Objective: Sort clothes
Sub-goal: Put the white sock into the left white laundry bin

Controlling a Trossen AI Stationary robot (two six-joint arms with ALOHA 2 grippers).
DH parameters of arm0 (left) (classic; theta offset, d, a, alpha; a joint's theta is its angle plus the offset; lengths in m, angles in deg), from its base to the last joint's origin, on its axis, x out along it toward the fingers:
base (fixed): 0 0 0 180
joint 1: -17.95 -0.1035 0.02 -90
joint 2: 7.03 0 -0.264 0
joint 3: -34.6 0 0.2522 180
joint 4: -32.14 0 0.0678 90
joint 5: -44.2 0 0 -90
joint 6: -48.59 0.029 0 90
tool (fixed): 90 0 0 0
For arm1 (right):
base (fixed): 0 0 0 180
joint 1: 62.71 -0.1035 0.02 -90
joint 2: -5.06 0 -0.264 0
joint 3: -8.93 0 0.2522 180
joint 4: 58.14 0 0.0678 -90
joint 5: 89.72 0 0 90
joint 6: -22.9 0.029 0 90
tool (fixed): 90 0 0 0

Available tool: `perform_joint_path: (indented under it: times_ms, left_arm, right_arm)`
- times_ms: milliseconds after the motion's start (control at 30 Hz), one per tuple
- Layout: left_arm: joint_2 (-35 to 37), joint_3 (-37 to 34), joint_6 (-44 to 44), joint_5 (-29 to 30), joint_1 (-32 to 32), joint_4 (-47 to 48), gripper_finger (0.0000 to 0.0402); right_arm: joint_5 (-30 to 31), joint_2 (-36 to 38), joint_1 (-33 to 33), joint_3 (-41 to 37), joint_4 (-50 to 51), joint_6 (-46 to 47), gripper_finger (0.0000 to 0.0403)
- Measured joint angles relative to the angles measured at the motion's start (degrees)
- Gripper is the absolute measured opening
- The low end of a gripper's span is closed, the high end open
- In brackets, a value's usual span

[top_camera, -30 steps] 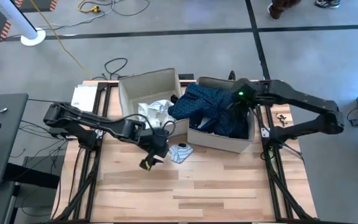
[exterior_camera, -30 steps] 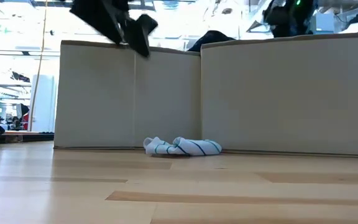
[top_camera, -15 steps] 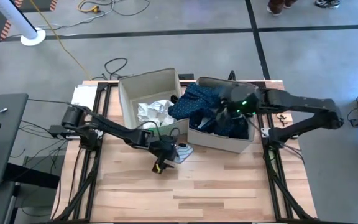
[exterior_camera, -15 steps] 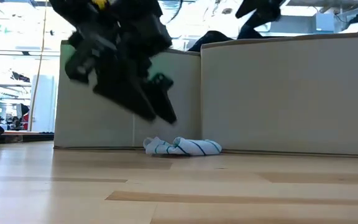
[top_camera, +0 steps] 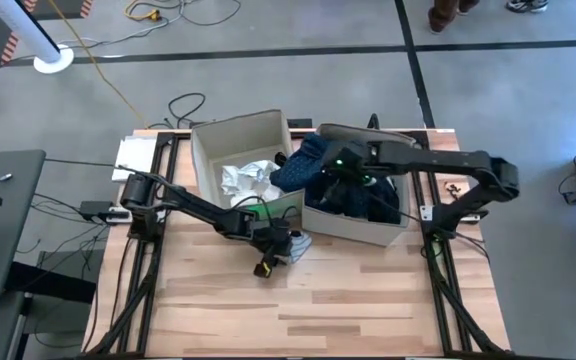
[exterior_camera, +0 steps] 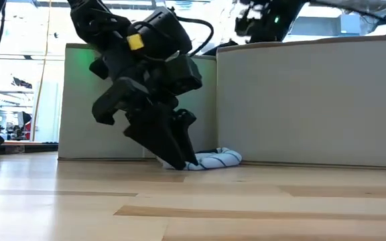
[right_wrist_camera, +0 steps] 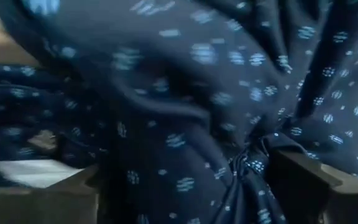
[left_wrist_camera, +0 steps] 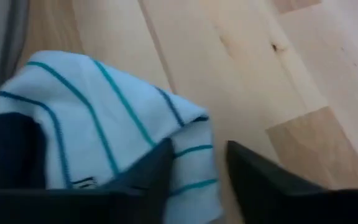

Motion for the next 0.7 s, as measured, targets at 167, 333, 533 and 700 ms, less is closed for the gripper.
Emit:
perform_joint_path:
  times_ms: [167,333,533,700]
  left_arm:
    - [-0.07,0.03,1.35,-0.23,0.22,0.17,0.0017]
    - [2.07,-0.14,1.66,1.13,1.07,2.64,0.0004]
    - [12.42,3.03,4.16,8.59,4.77,14.42,0.0002]
    - [24.11,9.01,6.45,18.76,8.72,25.91,0.0001]
  right_arm:
    - [0.08,-5.7,1.97,0.11,2.61,0.02,0.0257]
    - [3.14,-8.7,1.8,0.11,3.18,1.54,0.0068]
    - [3.31,-4.63,2.05,0.0,5.55,5.26,0.0017]
    - [3.29,1.17,3.76,0.01,14.86,10.78,0.001]
